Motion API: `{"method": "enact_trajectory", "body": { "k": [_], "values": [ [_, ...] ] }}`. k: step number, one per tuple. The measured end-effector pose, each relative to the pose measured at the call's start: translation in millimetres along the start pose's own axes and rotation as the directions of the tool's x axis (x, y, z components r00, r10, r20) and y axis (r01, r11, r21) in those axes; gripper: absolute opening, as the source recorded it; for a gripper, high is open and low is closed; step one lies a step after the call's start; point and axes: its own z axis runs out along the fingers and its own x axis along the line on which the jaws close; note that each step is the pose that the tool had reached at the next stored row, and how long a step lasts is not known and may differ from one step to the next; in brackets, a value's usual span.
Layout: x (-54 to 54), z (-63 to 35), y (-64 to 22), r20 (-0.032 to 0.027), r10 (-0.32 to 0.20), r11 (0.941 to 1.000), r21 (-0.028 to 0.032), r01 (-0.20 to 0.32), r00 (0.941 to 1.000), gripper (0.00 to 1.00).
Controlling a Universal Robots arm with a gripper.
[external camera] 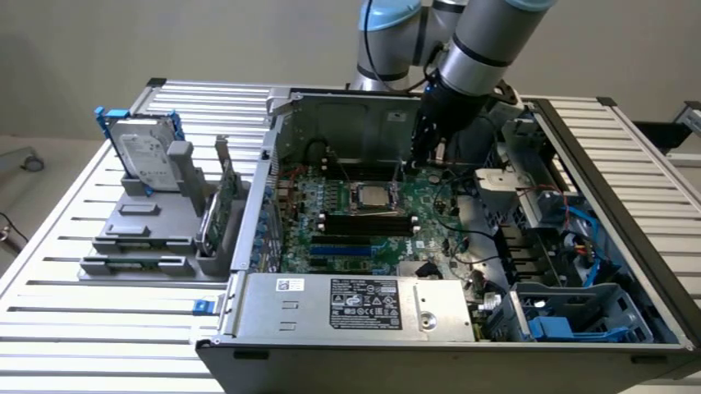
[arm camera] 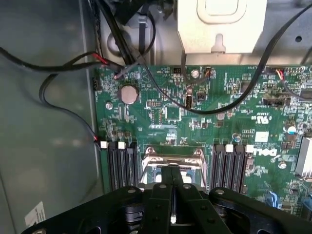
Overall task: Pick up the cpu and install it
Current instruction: 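Close the cpu cover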
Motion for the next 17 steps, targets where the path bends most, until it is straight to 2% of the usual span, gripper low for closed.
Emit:
{"method": "enact_trajectory", "body": {
  "k": [7, 17],
  "values": [
    [-0.9, 7.8, -17.0, -0.0002, 0.0, 1.0, 0.0019, 0.0, 1.0, 0.11],
    [-2.0, 16.9, -35.4, -0.0011, 0.001, 1.0, 0.0098, -0.001, 1.0, 0.11]
  ]
}}
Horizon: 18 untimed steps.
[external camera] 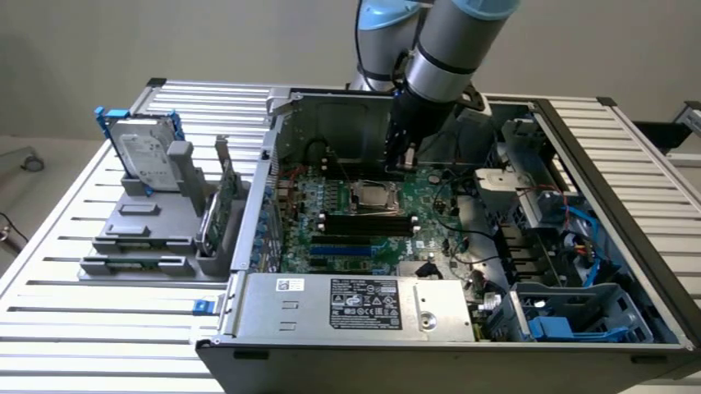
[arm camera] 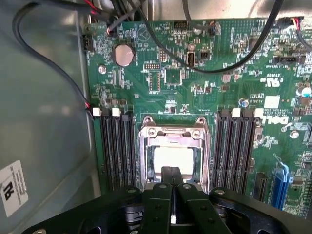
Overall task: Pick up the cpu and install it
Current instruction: 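Close the cpu cover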
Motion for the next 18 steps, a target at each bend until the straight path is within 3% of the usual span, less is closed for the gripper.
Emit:
{"method": "enact_trajectory", "body": {
  "k": [9, 18],
  "values": [
    [-1.0, 8.1, -19.9, -0.0001, 0.001, 1.0, 0.0068, -0.001, 1.0, 0.11],
    [-2.5, 20.4, -33.4, -0.0005, 0.004, 1.0, 0.0085, -0.004, 1.0, 0.11]
  ]
}}
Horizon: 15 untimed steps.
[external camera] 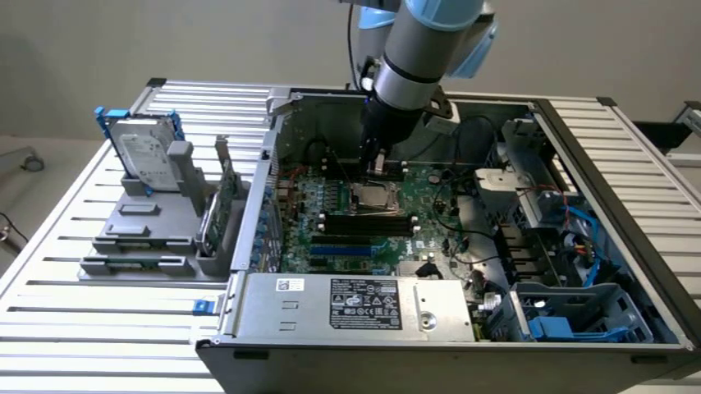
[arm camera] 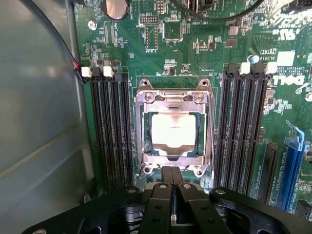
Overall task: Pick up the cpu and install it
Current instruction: 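Close the cpu cover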
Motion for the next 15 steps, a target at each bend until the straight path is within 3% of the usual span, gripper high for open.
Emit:
{"method": "enact_trajectory", "body": {
  "k": [15],
  "values": [
    [-2.3, 19.7, -1.3, -0.001, 0.003, 1.0, 0.0034, -0.003, 1.0, 0.11]
  ]
}}
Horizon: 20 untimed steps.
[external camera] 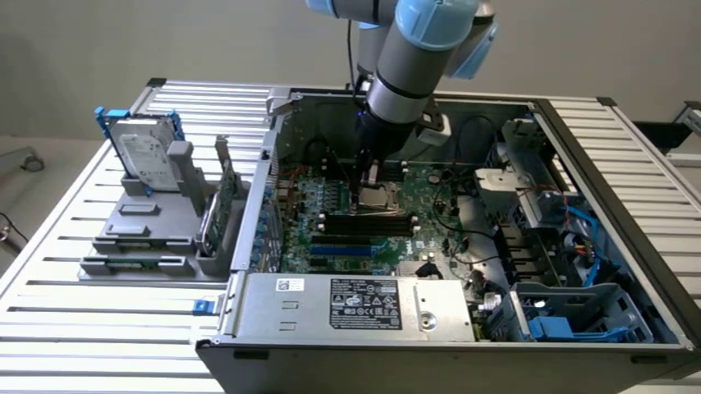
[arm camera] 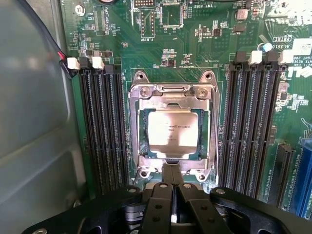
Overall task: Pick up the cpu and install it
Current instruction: 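Close the cpu cover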
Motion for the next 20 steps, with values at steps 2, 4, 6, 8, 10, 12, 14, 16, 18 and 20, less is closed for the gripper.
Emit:
{"method": "enact_trajectory", "body": {
  "k": [2, 4, 6, 8, 10, 12, 14, 16, 18, 20],
  "values": [
    [-0.2, 1.6, 0.1, -0.0007, 0.001, 1.0, 0.0018, -0.001, 1.0, 0.11],
    [-0.3, 2.9, 0.2, -0.0017, 0.001, 1.0, 0.0043, -0.001, 1.0, 0.11],
    [-0.5, 3.9, 0.4, -0.0032, 0.002, 1.0, 0.0078, -0.002, 1.0, 0.11],
    [-0.6, 4.8, 0.6, -0.0053, 0.002, 0.9999, 0.0115, -0.002, 1.0, 0.11],
    [-0.7, 6.0, 0.8, -0.008, 0.002, 0.9999, 0.0139, -0.002, 1.0, 0.11],
    [-0.8, 7.5, 1.2, -0.0102, 0.002, 0.9999, 0.0153, -0.002, 0.9999, 0.11],
    [-1.1, 9.3, 1.6, -0.0115, 0.002, 0.9999, 0.016, -0.002, 0.9999, 0.11],
    [-1.3, 11.1, 2.0, -0.0127, 0.002, 0.9999, 0.0167, -0.002, 0.9999, 0.11],
    [-1.5, 12.3, 2.2, -0.0137, 0.002, 0.9998, 0.0178, -0.002, 0.9999, 0.11],
    [-1.5, 12.6, 2.3, -0.0159, 0.002, 0.9998, 0.0191, -0.002, 0.9999, 0.11]
  ]
}}
